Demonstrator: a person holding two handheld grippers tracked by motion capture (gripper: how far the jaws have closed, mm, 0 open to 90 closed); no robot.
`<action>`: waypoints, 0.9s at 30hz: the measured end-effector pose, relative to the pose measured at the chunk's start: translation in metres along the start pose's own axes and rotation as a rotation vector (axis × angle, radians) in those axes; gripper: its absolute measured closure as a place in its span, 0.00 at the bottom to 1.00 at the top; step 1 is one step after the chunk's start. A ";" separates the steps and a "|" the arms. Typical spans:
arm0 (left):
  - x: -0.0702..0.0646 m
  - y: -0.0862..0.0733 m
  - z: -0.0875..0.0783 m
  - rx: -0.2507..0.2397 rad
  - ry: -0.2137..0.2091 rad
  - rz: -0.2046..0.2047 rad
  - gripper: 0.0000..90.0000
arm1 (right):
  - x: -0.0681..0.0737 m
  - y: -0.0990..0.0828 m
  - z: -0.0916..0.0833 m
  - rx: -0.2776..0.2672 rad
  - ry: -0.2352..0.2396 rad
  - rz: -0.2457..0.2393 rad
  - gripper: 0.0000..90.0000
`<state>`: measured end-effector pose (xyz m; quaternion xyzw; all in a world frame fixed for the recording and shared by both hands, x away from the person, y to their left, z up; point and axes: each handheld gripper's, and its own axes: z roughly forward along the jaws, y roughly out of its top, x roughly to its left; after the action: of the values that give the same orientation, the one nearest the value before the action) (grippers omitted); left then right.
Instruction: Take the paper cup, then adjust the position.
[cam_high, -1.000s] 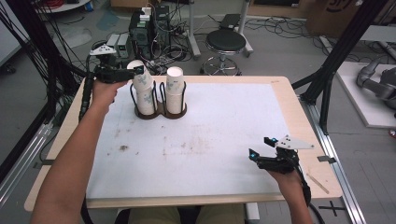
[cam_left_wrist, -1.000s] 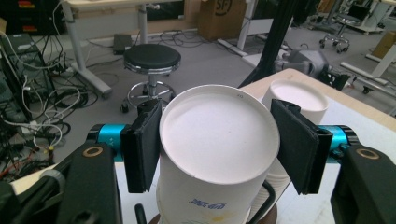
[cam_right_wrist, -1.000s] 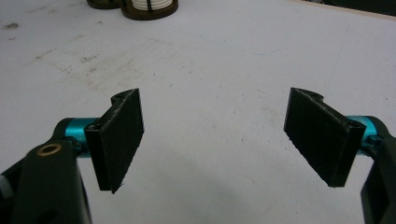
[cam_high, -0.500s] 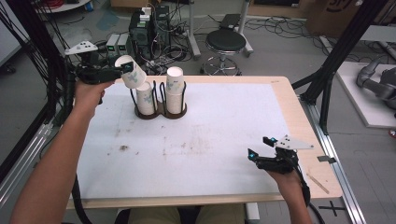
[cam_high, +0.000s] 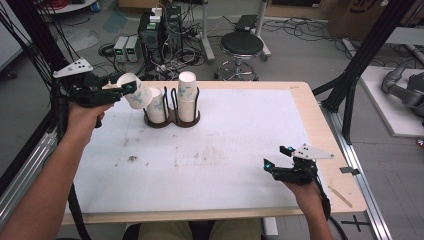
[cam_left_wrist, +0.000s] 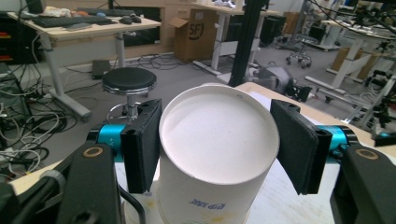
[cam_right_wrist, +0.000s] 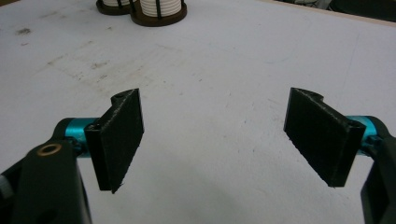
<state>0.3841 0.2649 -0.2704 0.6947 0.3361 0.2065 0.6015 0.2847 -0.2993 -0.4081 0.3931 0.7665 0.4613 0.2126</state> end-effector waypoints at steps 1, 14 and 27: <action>-0.001 -0.002 -0.001 -0.006 -0.012 -0.002 0.41 | 0.001 0.001 0.000 0.000 0.002 -0.001 0.23; -0.025 -0.019 0.000 0.001 -0.109 0.031 0.41 | 0.007 0.006 0.005 -0.012 0.029 -0.018 0.23; -0.056 -0.042 0.015 0.024 -0.231 0.046 0.41 | 0.017 0.011 0.009 -0.020 0.075 -0.037 0.23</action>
<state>0.3466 0.2160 -0.3078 0.7286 0.2510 0.1348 0.6229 0.2854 -0.2781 -0.4028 0.3590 0.7765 0.4793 0.1960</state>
